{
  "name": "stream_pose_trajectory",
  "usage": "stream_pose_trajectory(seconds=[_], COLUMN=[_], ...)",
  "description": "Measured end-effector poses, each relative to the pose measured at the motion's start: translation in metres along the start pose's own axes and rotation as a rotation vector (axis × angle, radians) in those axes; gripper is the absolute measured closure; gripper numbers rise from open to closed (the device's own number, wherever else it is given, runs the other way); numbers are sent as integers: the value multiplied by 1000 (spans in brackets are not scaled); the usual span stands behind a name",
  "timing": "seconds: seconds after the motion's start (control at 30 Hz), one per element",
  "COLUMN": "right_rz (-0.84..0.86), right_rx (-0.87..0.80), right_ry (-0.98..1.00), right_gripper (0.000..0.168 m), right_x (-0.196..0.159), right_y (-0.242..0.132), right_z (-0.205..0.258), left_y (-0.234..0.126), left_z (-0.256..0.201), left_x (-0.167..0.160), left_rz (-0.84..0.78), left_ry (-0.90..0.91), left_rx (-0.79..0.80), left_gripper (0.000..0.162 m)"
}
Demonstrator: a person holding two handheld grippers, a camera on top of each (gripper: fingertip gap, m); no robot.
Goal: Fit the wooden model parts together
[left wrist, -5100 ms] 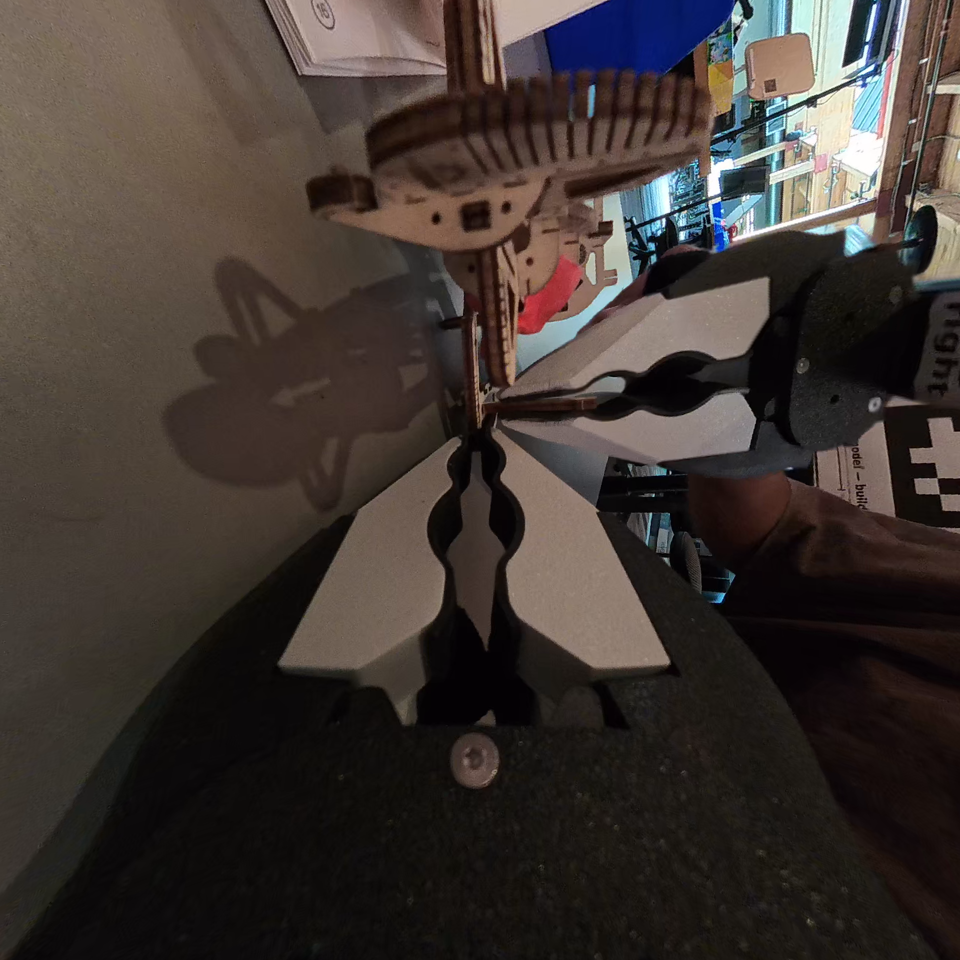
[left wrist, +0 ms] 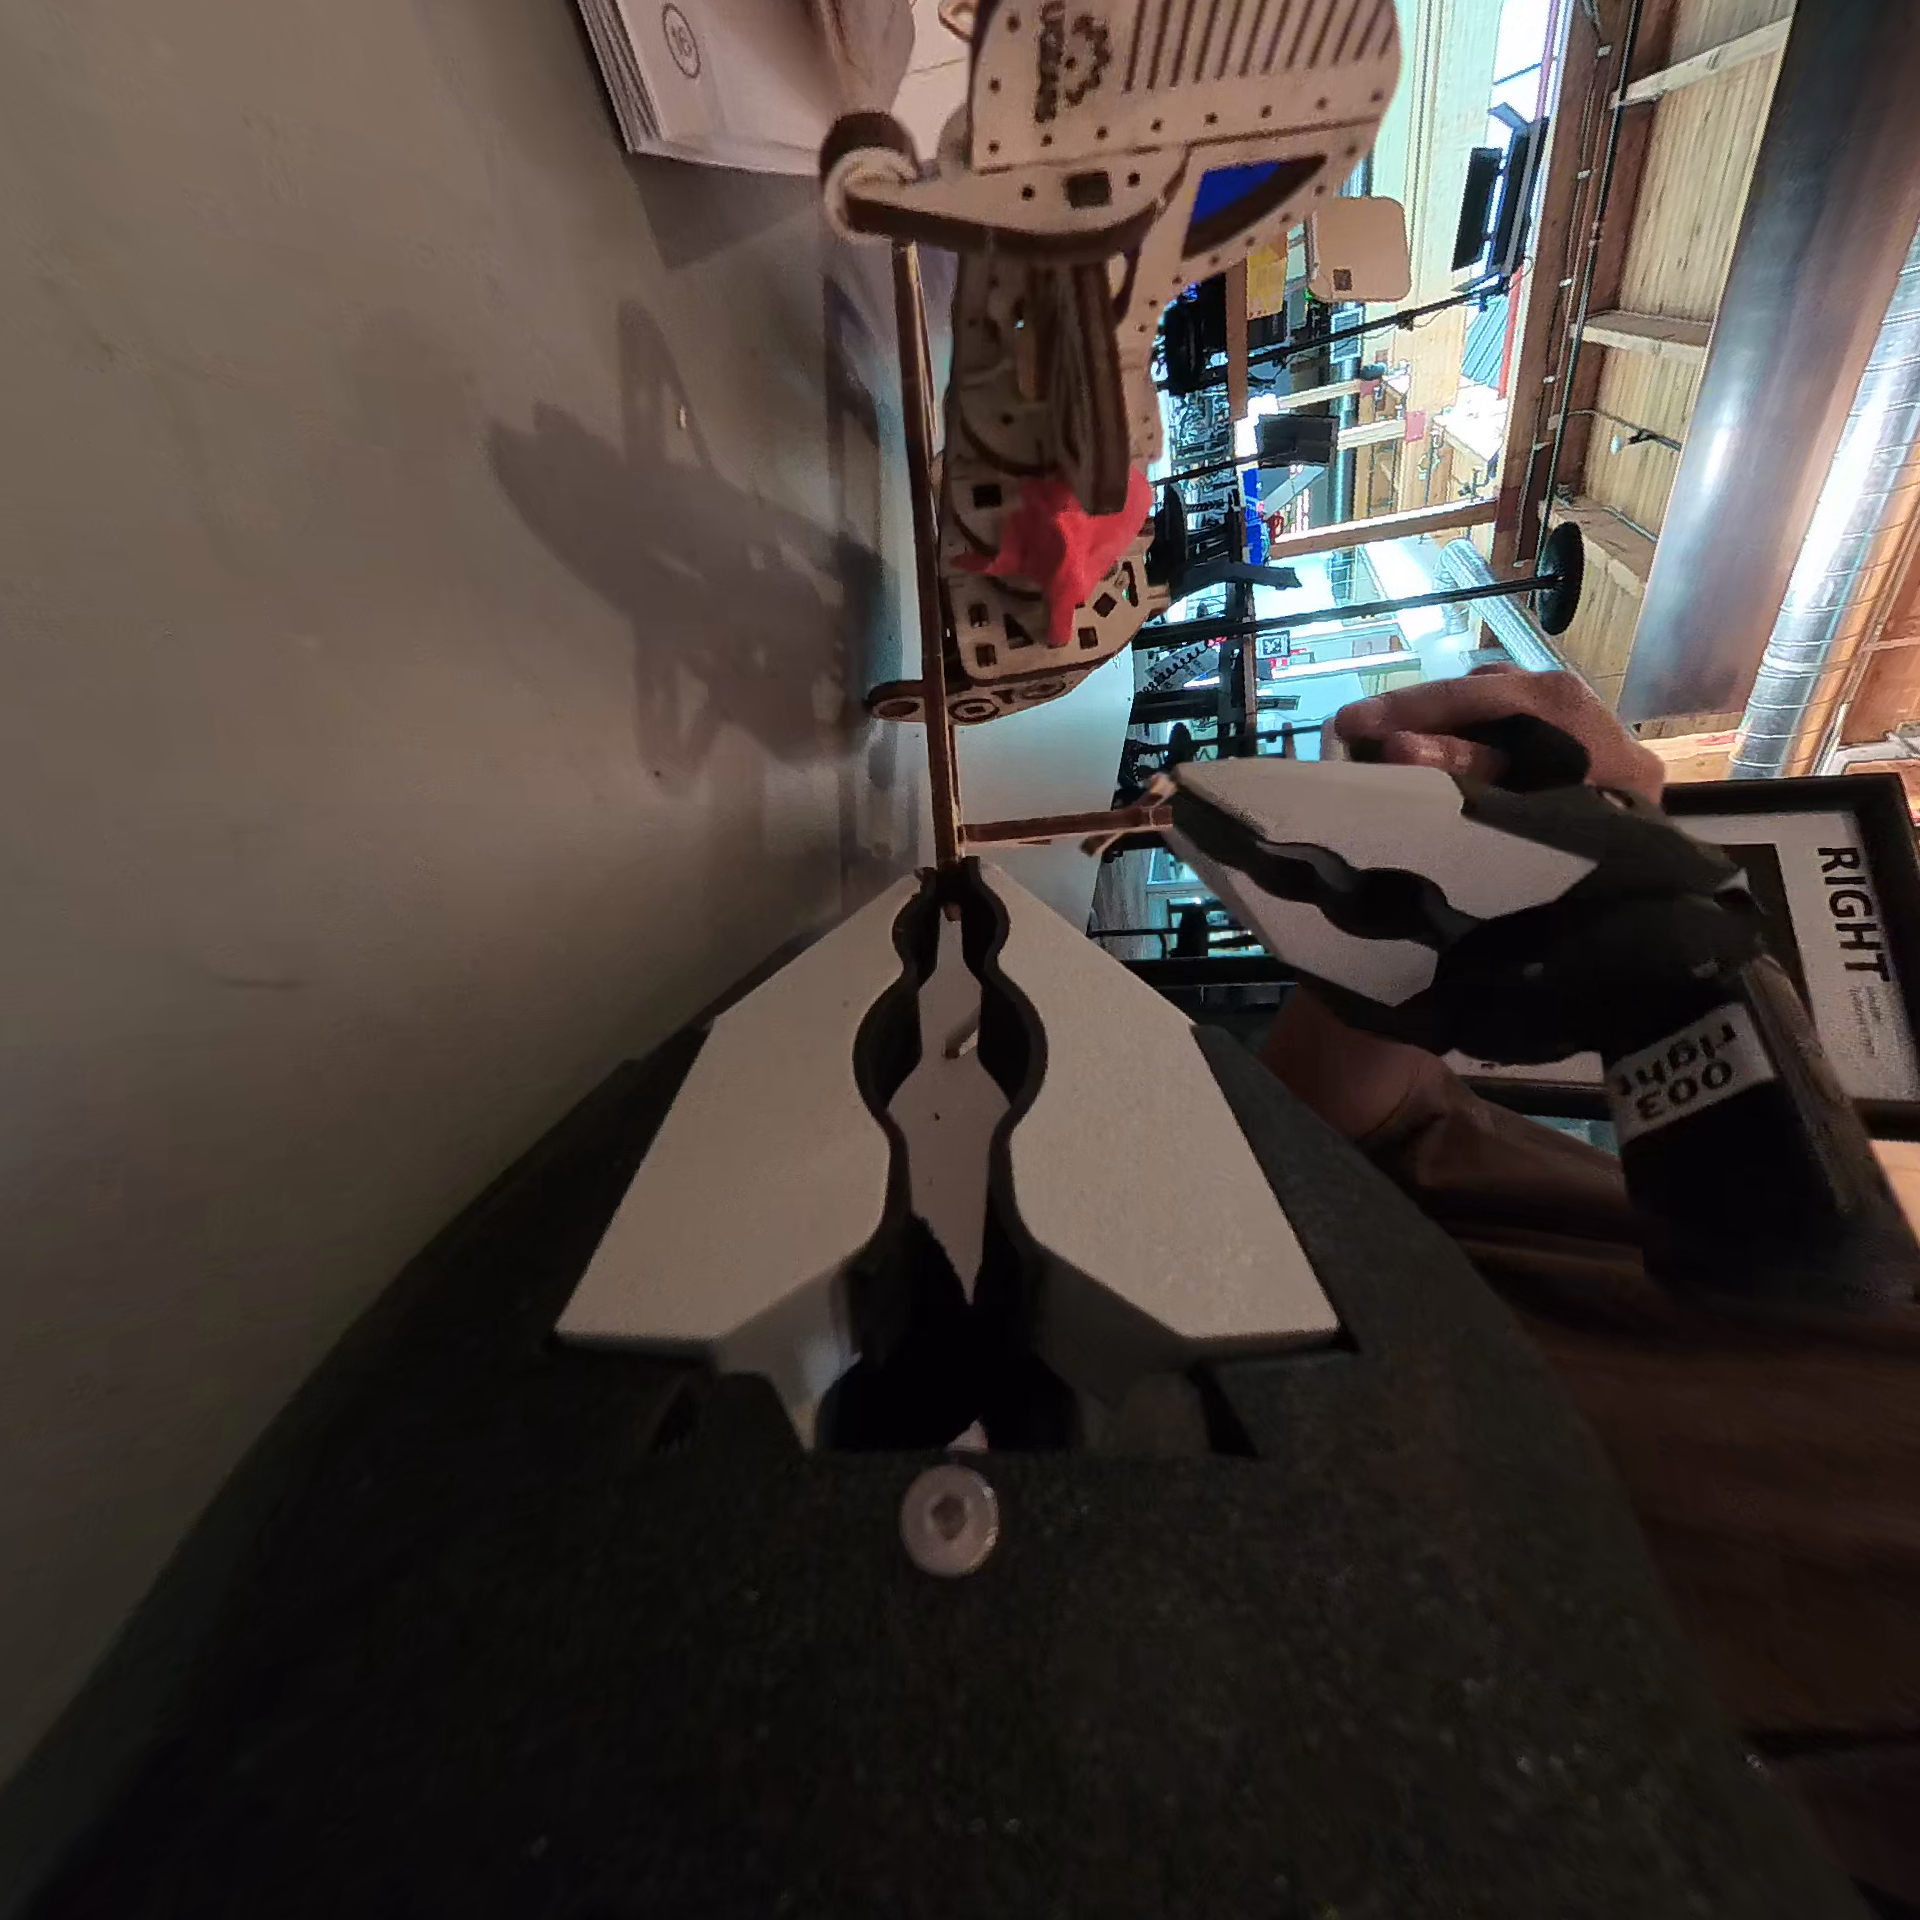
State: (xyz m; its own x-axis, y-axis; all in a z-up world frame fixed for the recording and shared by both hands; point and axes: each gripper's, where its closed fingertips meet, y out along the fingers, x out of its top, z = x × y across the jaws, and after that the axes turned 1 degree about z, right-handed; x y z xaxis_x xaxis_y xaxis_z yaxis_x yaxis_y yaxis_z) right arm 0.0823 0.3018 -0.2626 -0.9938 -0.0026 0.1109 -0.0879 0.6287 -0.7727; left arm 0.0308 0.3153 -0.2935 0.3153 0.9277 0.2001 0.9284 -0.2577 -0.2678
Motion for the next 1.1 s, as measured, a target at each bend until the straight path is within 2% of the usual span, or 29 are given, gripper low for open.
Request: stream_pose_trajectory(seconds=[0.37,0.73,1.1], right_rz=[184,253,328], right_rx=[-12,-13,15], right_ry=[-290,-428,-476], right_gripper=[165,164,164], right_x=[-3,18,12], right_y=[22,20,27], right_z=[2,-3,-5], left_y=[-1,0,-1], left_z=[1,1,1], left_x=[2,3,4], left_rz=[-12,-16,-20], left_ry=[-4,0,1], left_rx=[3,7,12], left_gripper=[162,162,162])
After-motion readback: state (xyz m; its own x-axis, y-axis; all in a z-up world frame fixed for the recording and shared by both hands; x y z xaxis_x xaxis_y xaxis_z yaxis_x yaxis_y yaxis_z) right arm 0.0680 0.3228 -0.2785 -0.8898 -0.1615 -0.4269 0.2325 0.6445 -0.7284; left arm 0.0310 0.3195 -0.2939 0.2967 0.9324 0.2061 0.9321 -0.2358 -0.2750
